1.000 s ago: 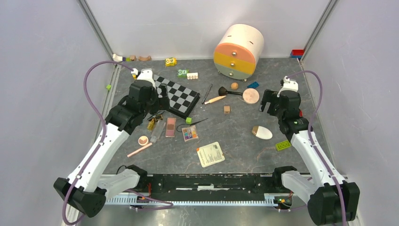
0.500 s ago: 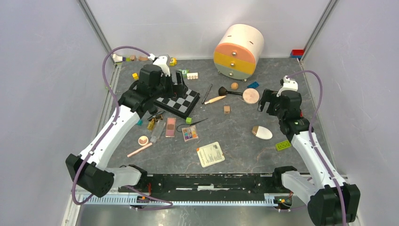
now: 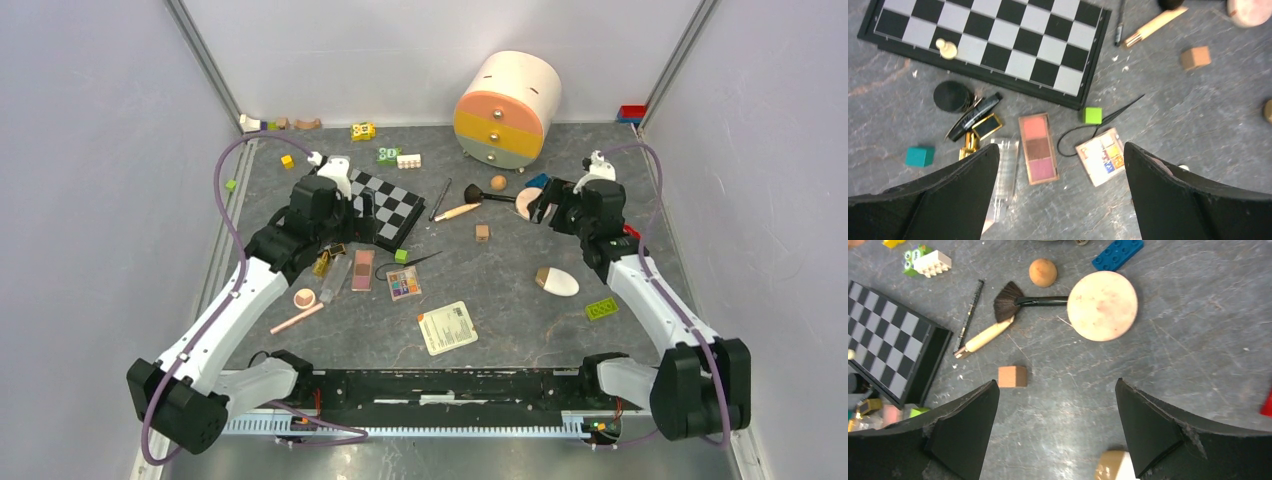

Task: Organize the makeup
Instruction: Open the drawer in the storage box.

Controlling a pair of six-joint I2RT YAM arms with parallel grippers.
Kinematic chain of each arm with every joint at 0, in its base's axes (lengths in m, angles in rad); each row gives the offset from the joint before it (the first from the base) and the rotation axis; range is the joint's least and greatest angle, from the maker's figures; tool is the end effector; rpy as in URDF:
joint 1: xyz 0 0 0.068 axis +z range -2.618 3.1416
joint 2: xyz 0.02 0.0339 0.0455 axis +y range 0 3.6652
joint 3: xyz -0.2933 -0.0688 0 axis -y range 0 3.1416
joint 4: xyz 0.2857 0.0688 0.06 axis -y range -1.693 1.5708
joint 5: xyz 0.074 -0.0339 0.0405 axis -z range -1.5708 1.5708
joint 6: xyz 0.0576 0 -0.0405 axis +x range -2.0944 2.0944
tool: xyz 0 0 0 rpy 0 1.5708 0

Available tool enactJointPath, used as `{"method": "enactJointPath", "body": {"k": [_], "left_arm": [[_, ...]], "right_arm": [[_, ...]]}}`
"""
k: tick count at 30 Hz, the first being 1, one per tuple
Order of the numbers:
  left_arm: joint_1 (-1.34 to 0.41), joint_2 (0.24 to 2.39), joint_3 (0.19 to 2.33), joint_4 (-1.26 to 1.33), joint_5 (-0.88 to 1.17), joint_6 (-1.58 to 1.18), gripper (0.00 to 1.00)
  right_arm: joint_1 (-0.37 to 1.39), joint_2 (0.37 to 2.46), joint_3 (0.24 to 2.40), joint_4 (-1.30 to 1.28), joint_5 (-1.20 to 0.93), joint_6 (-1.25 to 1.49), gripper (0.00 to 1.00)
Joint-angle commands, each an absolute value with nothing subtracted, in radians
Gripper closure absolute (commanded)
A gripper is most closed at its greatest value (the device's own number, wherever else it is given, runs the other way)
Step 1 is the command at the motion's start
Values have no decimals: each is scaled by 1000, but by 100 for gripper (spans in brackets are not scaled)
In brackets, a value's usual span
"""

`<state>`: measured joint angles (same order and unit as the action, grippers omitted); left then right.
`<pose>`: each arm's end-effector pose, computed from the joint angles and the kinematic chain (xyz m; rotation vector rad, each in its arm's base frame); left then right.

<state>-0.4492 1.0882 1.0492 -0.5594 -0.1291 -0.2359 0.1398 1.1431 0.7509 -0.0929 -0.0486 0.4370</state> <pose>0.2555 -0.1149 0.3483 0.1575 2.1689 -0.2535 0.2983 0.0448 0.2653 0.2778 2.0615 0.4054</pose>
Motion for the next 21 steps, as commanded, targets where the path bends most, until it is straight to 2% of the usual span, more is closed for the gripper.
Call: {"method": "enactJointPath", "body": {"k": [1, 9, 21], "left_arm": [[-448, 1047, 997, -531, -180, -270, 0], [-450, 1055, 977, -528, -288, -173, 0], [-449, 1019, 953, -507, -262, -164, 0]], "right_arm": [[188, 1201, 827, 67, -8, 583, 7], [267, 1417, 990, 232, 106, 839, 15], [284, 1779, 1279, 340, 107, 1168, 23]]}}
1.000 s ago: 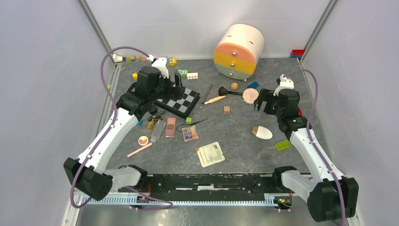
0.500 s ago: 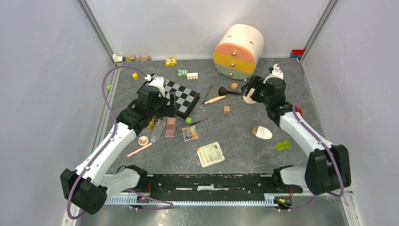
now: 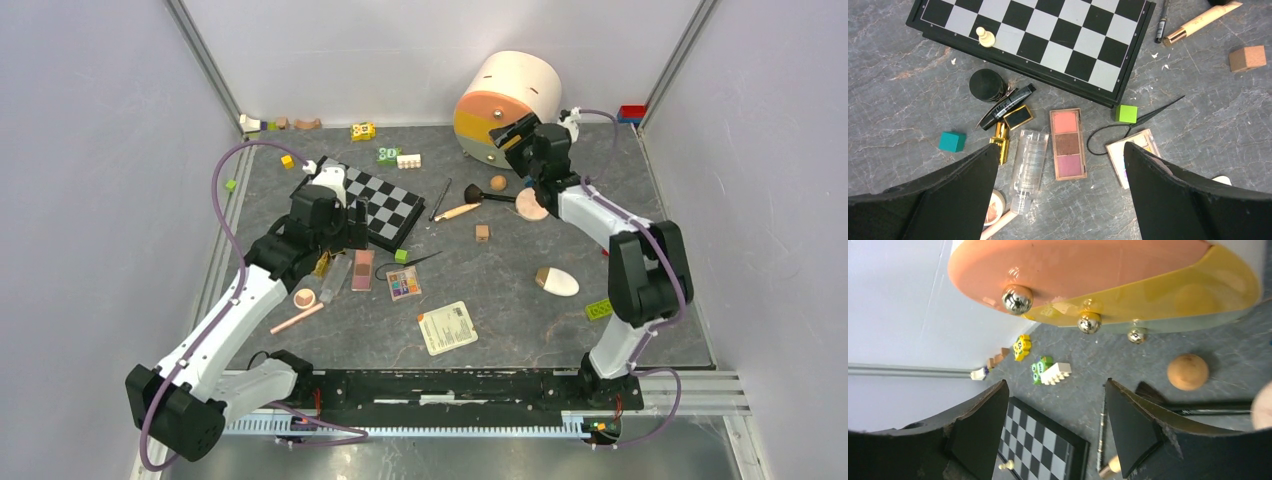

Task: Organize the makeup
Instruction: Open the drawer in the storage box.

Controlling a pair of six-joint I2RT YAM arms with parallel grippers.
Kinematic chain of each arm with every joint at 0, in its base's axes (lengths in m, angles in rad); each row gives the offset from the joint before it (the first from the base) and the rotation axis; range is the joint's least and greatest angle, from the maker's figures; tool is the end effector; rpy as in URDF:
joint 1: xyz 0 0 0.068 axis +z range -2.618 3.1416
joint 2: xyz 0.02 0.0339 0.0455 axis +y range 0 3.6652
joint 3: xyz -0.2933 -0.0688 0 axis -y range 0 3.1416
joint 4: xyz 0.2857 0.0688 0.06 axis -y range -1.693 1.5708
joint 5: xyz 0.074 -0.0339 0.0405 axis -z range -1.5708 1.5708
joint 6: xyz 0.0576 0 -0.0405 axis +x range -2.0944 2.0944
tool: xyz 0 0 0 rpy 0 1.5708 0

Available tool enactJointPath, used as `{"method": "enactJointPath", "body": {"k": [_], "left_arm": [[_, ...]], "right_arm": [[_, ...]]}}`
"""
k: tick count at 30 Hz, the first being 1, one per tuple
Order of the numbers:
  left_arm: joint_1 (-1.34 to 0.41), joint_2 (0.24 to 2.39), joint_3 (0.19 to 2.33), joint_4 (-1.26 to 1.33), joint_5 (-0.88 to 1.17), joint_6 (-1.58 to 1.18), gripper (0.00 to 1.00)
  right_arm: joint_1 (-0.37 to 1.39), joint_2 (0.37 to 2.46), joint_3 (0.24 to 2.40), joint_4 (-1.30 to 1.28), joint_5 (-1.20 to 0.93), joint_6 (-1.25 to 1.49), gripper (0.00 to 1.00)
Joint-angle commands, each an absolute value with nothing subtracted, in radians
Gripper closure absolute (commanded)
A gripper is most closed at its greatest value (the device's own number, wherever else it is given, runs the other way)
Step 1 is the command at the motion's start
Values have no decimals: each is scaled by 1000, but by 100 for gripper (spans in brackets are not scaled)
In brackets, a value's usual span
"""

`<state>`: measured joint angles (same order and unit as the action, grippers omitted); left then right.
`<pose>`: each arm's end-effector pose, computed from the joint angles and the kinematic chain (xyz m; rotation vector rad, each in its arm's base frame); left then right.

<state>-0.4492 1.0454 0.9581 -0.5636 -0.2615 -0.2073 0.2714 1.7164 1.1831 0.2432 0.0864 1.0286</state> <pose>0.2460 -0.1020 0.3236 0.1228 2.1937 -0.0772 0.4493 0.1199 0.2725 0.7754 1.7802 0.8083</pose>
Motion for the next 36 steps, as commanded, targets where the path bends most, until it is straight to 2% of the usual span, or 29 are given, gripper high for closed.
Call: {"method": "enactJointPath", "body": {"k": [1, 8, 23, 36], "left_arm": [[-448, 1022, 953, -506, -256, -164, 0], [-444, 1019, 953, -505, -235, -167, 0], [-419, 1021, 956, -501, -192, -173, 0], [-414, 1016, 954, -499, -161, -172, 0]], "right_arm": [[289, 1802, 1301, 349, 116, 1179, 23], [312, 1899, 1419, 344, 167, 1218, 25], [319, 1936, 1477, 320, 300, 1200, 31], [320, 1973, 1528, 313, 355, 1182, 49]]}}
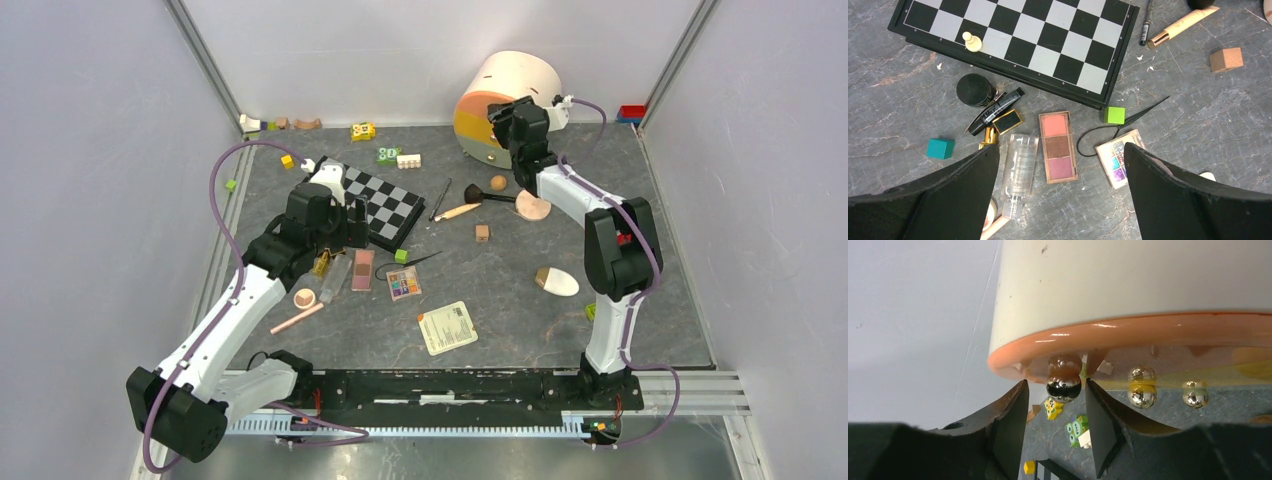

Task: Organize the makeup
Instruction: Open the drawer in the storage box.

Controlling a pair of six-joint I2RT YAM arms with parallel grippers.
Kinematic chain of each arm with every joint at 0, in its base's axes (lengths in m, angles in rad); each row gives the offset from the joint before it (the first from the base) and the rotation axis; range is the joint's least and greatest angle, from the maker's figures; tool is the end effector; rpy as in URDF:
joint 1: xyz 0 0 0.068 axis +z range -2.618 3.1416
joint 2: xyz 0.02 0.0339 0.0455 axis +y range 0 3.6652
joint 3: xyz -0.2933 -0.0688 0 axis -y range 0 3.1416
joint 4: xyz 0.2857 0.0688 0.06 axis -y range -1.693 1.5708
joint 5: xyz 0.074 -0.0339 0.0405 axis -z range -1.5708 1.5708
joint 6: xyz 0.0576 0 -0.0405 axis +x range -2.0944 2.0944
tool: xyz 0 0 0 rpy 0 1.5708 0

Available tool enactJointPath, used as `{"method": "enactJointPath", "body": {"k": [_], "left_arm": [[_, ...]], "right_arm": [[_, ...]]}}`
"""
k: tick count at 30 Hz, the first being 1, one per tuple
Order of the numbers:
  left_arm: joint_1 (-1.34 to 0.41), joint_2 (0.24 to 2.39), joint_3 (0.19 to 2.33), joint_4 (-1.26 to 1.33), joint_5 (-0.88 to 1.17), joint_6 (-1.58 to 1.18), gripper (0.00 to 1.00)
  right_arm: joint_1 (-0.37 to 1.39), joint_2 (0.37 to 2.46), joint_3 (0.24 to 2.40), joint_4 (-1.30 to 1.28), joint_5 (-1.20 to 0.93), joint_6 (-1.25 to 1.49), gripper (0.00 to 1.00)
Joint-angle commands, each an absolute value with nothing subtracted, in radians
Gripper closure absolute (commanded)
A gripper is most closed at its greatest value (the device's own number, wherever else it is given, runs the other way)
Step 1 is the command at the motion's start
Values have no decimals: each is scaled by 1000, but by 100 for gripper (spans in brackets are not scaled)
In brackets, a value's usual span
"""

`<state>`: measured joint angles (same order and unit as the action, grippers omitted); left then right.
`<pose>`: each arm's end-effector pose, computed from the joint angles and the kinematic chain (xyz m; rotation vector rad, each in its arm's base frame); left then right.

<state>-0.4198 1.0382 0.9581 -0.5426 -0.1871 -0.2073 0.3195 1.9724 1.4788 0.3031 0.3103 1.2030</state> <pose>0.2479 -0.0989 0.3270 0.1270 2.1813 -0.1506 0.5193 0.1533 0.2765 0.9867 1.5388 0.8272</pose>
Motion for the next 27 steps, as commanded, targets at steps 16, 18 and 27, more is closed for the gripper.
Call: {"method": "enactJointPath", "body": {"k": [16, 18, 27], "left_arm": [[-399, 1019, 956, -499, -137, -169, 0], [-395, 1019, 955, -499, -138, -167, 0], [-384, 1019, 953, -499, -139, -169, 0]], "right_arm": [[359, 1943, 1502, 309, 353, 1058, 83], [376, 1934, 1495, 297, 356, 1053, 83], [449, 1856, 1356, 351, 370, 1086, 84]]}}
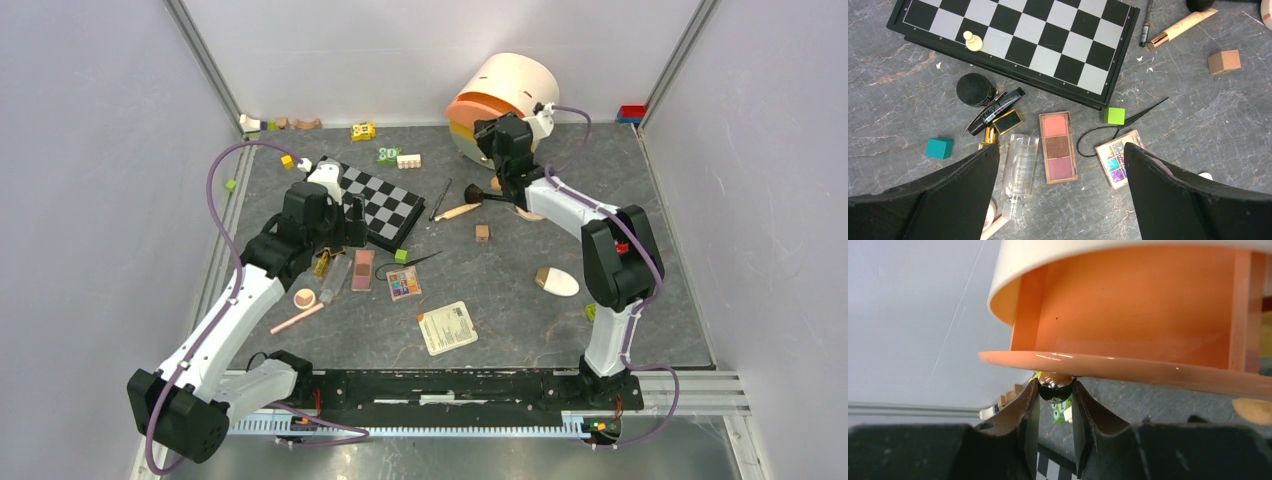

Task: Organize the makeup
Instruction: Open the drawer in the storage box.

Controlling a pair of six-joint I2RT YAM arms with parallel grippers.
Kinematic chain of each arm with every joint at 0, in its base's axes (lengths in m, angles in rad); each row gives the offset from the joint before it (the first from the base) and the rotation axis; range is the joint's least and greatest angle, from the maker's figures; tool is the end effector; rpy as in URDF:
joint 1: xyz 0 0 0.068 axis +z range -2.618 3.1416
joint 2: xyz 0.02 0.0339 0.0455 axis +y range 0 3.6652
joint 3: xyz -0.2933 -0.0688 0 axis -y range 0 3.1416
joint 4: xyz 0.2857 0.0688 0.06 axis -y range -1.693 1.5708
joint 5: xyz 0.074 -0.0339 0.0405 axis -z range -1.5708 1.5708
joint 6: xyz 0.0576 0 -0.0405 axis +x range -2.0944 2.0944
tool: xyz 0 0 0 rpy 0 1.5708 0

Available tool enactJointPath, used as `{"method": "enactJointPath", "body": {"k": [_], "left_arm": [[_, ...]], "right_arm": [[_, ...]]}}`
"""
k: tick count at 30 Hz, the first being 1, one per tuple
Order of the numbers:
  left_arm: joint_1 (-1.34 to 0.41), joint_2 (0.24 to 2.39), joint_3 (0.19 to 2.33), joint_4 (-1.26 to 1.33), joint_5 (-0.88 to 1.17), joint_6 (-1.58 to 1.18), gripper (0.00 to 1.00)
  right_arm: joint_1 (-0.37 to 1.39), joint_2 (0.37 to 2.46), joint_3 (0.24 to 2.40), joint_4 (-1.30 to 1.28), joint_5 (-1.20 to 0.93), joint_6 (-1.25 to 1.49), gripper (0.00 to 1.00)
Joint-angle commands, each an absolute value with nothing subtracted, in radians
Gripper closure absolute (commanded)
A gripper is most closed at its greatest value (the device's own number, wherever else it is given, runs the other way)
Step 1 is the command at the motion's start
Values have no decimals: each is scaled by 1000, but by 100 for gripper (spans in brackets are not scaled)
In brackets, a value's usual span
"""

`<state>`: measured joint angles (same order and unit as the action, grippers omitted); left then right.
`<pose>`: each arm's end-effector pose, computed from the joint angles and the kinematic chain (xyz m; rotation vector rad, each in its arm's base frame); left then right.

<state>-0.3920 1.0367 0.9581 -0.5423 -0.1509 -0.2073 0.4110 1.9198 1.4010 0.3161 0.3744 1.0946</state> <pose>0.2498 -0.0939 0.3272 0.1170 2.1858 -0.1740 0.4880 0.1897 0.2739 0.8658 1.6037 0.7551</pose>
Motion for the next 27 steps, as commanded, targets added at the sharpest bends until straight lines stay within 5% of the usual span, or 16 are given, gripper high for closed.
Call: {"method": "enactJointPath", "body": {"k": [1, 27], "left_arm": [[-384, 1020, 953, -499, -137, -169, 0], [-373, 1025, 953, -499, -127, -175, 0]], "right_arm": [[454, 1850, 1343, 357, 374, 1089, 84], [567, 1772, 1253, 377, 432, 1079, 81]]}}
